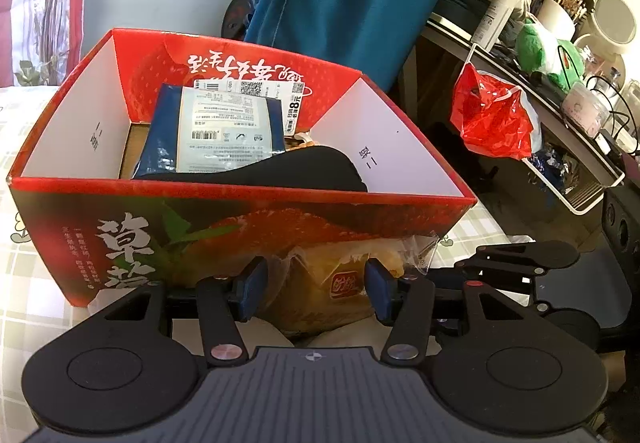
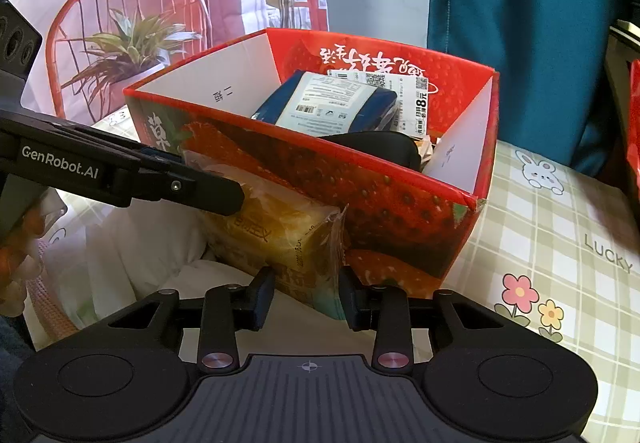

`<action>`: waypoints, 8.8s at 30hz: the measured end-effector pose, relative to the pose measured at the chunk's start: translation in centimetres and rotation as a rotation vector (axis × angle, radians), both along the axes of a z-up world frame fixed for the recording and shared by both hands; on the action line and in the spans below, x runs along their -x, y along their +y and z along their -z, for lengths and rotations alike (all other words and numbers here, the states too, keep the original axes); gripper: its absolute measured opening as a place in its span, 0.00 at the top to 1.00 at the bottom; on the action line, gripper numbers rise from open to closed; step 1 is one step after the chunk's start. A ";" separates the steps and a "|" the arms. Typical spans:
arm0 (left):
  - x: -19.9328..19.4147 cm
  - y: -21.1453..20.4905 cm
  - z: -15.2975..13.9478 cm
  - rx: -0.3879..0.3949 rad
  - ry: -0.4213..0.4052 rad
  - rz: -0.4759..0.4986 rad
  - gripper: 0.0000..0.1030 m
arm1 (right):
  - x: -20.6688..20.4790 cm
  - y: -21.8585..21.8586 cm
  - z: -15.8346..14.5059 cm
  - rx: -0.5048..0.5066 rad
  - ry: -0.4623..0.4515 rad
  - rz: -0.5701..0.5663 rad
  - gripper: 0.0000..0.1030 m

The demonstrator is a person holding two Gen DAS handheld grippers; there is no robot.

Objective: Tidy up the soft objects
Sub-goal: 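Move the left tool back to the packaged bread cake beside the box, then close the left tool on the packaged bread cake, then lift the bread cake over the box rim, lower it in, release, then move the left tool back to the white mesh cloth bundle, then grasp the white mesh cloth bundle with the left tool and lift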

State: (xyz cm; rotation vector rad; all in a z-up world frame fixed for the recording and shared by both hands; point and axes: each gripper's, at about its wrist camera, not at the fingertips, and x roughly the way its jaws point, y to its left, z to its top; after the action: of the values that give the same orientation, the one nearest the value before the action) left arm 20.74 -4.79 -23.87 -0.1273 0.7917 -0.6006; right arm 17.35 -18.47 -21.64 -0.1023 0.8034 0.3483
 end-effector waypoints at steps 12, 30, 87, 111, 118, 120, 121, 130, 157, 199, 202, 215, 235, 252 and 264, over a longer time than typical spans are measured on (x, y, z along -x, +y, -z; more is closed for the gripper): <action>-0.3 -0.1 0.3 0.031 0.037 0.019 0.57 | 0.0 0.7 -0.5 0.013 -0.015 -0.016 0.66; 2.2 0.3 -4.2 0.029 -0.078 0.024 0.59 | 1.0 1.4 -4.3 -0.057 -0.077 -0.012 0.69; -7.9 2.0 -4.4 -0.010 0.072 -0.052 0.58 | -10.2 2.1 -5.3 -0.178 0.058 0.047 0.69; -9.0 1.4 -5.0 -0.090 -0.029 -0.126 0.47 | -12.6 2.1 -3.7 -0.057 0.076 0.163 0.71; -8.2 1.2 -6.3 -0.118 -0.094 -0.144 0.35 | -12.1 2.1 -4.8 0.021 0.001 0.173 0.70; -7.7 1.2 -6.5 -0.130 -0.111 -0.145 0.29 | -11.7 2.1 -5.2 0.031 -0.009 0.168 0.66; -7.6 1.2 -6.7 -0.137 -0.119 -0.145 0.28 | -11.5 2.1 -5.3 0.034 -0.015 0.167 0.64; -5.4 1.8 -8.2 -0.181 -0.178 -0.167 0.06 | -9.2 2.1 -7.0 0.037 -0.074 0.165 0.20; 1.7 4.2 -9.6 -0.248 -0.245 -0.232 0.04 | -1.6 0.3 -8.6 0.025 -0.196 0.192 0.01; 8.3 6.5 -2.1 -0.163 -0.032 -0.174 0.21 | 7.6 1.2 -0.8 -0.057 -0.046 0.126 0.30; 8.0 6.5 -1.7 -0.158 -0.021 -0.171 0.21 | 7.9 1.4 -0.9 -0.065 -0.053 0.117 0.30; 3.4 7.2 0.7 -0.145 0.091 -0.157 0.21 | 4.2 1.5 1.7 -0.093 0.125 0.112 0.37; -0.7 6.5 2.9 -0.126 0.136 -0.147 0.25 | -1.2 1.6 4.2 -0.123 0.185 0.158 0.38; 0.1 6.0 2.1 -0.112 0.092 -0.096 0.67 | -0.9 2.4 4.2 -0.130 0.184 0.106 0.68; 2.9 6.1 -0.9 -0.128 -0.020 -0.119 0.74 | 1.2 2.8 1.7 -0.150 0.099 0.080 0.75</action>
State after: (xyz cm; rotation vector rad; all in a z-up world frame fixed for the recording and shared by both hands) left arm 17.83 1.27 -22.92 -0.0505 0.7947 -0.4373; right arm 16.18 -15.64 -23.32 0.0885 0.8739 0.3385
